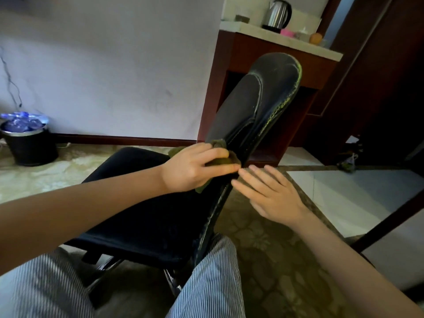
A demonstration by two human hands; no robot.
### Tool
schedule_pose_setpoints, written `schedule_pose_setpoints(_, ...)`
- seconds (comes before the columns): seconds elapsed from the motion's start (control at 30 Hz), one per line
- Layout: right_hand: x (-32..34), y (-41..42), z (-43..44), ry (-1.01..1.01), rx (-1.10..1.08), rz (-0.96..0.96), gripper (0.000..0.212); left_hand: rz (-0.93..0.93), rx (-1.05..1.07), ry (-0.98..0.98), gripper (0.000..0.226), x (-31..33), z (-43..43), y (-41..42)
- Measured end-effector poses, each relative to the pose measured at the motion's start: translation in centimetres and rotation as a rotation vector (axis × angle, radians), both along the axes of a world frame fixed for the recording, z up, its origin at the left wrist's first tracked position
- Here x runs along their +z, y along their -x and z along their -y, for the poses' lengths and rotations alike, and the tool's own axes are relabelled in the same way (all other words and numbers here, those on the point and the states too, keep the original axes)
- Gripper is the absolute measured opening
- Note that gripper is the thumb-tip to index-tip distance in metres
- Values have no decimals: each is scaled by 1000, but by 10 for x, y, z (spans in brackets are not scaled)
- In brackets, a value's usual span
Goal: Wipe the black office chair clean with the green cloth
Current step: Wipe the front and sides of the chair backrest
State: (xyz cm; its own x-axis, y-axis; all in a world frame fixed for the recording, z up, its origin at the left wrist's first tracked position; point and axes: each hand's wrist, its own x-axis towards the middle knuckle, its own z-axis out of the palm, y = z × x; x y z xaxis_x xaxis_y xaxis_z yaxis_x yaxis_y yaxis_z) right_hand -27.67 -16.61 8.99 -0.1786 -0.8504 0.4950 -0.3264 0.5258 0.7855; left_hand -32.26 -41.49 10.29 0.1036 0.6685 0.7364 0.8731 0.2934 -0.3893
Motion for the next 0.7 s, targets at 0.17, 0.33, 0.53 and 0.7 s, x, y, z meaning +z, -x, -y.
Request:
schedule_pose_setpoints(0.17,15,8,-7,-106,-29,-18,59,46,-2,-57,38,-14,0,-5)
schedule_pose_setpoints(0.33,21,9,-4,-97,-18,44,70,114,16,-73,44,-49,2,-10)
schedule_pose_setpoints(0.53,29,16,-7,-129,-26,119,77,144,52,-74,49,-58,3,-13)
schedule_pose_setpoints(0.7,28,7,-5,-121,-67,158,83,96,82,84,45,-61,18,-14)
